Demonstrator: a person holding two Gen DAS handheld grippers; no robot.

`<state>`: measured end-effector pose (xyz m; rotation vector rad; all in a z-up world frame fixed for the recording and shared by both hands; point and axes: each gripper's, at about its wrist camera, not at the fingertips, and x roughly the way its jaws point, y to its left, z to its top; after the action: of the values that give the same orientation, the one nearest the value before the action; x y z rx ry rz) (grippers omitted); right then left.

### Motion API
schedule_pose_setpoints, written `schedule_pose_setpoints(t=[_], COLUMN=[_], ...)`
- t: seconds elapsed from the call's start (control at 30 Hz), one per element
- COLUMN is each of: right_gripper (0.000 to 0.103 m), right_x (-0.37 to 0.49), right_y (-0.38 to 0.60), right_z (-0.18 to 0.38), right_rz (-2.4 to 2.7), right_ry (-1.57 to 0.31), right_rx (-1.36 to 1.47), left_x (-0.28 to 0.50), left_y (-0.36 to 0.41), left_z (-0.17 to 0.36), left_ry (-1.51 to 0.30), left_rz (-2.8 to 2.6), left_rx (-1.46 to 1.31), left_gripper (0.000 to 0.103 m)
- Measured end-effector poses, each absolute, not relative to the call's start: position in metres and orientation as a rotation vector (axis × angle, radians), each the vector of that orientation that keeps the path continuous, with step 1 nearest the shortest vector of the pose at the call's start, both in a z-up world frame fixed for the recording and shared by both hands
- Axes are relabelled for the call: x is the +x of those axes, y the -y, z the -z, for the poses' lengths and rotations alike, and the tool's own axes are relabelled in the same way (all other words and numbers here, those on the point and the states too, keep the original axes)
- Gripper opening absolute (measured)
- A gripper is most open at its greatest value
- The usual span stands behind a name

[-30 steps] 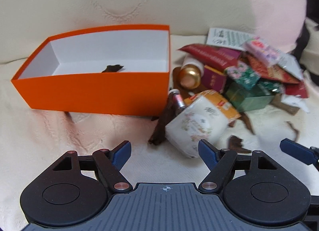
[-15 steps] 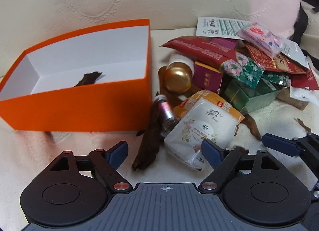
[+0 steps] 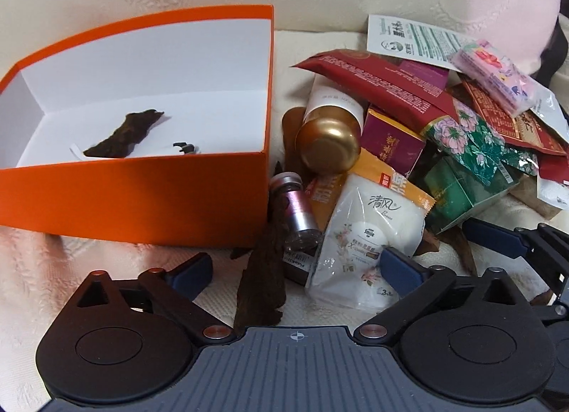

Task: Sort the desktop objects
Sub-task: 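Grasp a brown dried piece with the right gripper while the left gripper grasps a white sachet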

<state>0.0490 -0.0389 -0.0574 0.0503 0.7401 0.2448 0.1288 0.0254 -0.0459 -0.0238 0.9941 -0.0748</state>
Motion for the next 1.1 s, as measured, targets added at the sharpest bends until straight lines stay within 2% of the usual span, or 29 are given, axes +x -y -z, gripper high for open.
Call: schedule_pose_setpoints(t=[0.1,0.2,0.53,0.6,0.63,0.67,0.7,0.77,0.9,1.0,1.07,1.1], right_gripper=[0.071,0.067,0.074,0.067,0.063,0.054,0.048,0.045,0.032,0.031,0.031,0.03], right_x=[0.044,0.039,0.053,0.052,0.051,0.049,0.048,0.048,0.044,0.045,0.045,0.045], right_y=[0.038,0.044,0.043,0.044,0.045,0.045,0.044,0.045,0.045,0.044,0.044,0.045], right_z=[0.057,0.057,0.063,0.063,0.063,0.063,0.062,0.062,0.06,0.059,0.059,0.059], right_rz=[-0.215,-0.201,-0.156,-0.156,-0.16,-0.162,-0.149,-0.136,-0.107,-0.087,-0.084,-0.082], right_ry=[-0.74,-0.758,-0.787,-0.782,-0.779,-0.778,-0.774,-0.777,-0.773,-0.775,-0.772,-0.771], right_rx=[0.055,0.068,0.027,0.043,0.049,0.057,0.056,0.068,0.095,0.108,0.113,0.119], left_x=[0.125,0.123,0.138,0.14,0.14,0.139,0.137,0.135,0.126,0.125,0.123,0.122], left_y=[-0.016,-0.004,-0.004,-0.003,-0.002,-0.002,-0.002,0.0,-0.001,-0.003,-0.005,-0.006], left_z=[0.043,0.043,0.051,0.051,0.051,0.051,0.051,0.049,0.044,0.041,0.039,0.038], left_ry=[-0.976,-0.976,-1.013,-1.013,-1.012,-1.007,-1.0,-0.993,-0.974,-0.976,-0.98,-0.979], left_rz=[0.07,0.085,0.078,0.077,0.079,0.085,0.086,0.08,0.083,0.083,0.088,0.088], left_rx=[0.003,0.036,-0.01,-0.001,0.008,-0.001,-0.005,-0.004,-0.011,-0.034,-0.046,-0.051], left_gripper=[0.097,0.101,0.103,0.1,0.098,0.094,0.092,0.084,0.07,0.059,0.046,0.043])
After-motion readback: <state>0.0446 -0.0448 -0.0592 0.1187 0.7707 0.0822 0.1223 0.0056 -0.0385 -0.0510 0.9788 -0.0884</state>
